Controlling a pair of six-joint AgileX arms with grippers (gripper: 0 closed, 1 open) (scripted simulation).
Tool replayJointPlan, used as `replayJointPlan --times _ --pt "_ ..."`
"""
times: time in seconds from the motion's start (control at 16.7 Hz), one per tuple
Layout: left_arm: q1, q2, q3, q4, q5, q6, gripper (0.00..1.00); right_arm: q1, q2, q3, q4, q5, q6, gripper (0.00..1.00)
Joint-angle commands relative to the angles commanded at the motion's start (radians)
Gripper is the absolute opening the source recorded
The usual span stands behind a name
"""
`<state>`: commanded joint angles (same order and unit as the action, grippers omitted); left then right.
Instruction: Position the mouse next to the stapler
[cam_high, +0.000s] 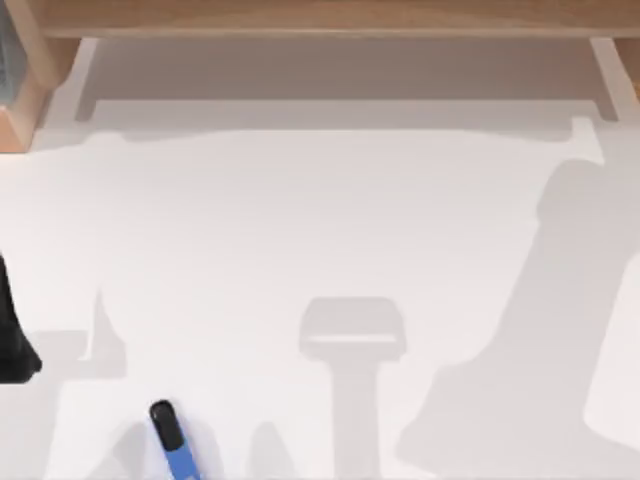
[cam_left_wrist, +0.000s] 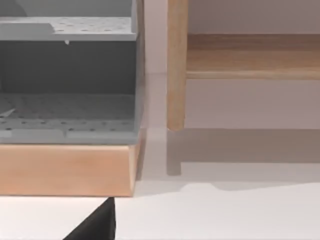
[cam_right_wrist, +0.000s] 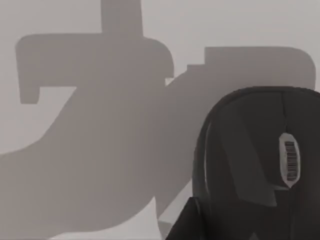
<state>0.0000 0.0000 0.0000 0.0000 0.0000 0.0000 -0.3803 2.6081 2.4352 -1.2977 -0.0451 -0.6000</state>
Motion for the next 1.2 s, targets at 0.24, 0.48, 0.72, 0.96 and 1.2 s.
replayJointPlan --times 0.24,0.48,0.72,0.96,1.2 --pt "0.0 0.0 0.0 0.0 0.0 0.0 1.0 0.0 -0.124 -0.028 -0.035 0.023 0.072 0.0" --pt "0.0 0.0 0.0 0.0 0.0 0.0 1.0 0.059 -0.286 -0.101 -0.066 0.053 0.223 0.0" --pt "0.0 0.0 0.0 0.0 0.0 0.0 1.0 0.185 -0.431 -0.217 -0.086 0.08 0.431 0.0" --pt "0.0 0.0 0.0 0.0 0.0 0.0 1.0 0.378 -0.528 -0.354 -0.073 0.103 0.676 0.0" --pt "0.0 0.0 0.0 0.0 0.0 0.0 1.0 0.622 -0.575 -0.496 -0.019 0.12 0.937 0.0"
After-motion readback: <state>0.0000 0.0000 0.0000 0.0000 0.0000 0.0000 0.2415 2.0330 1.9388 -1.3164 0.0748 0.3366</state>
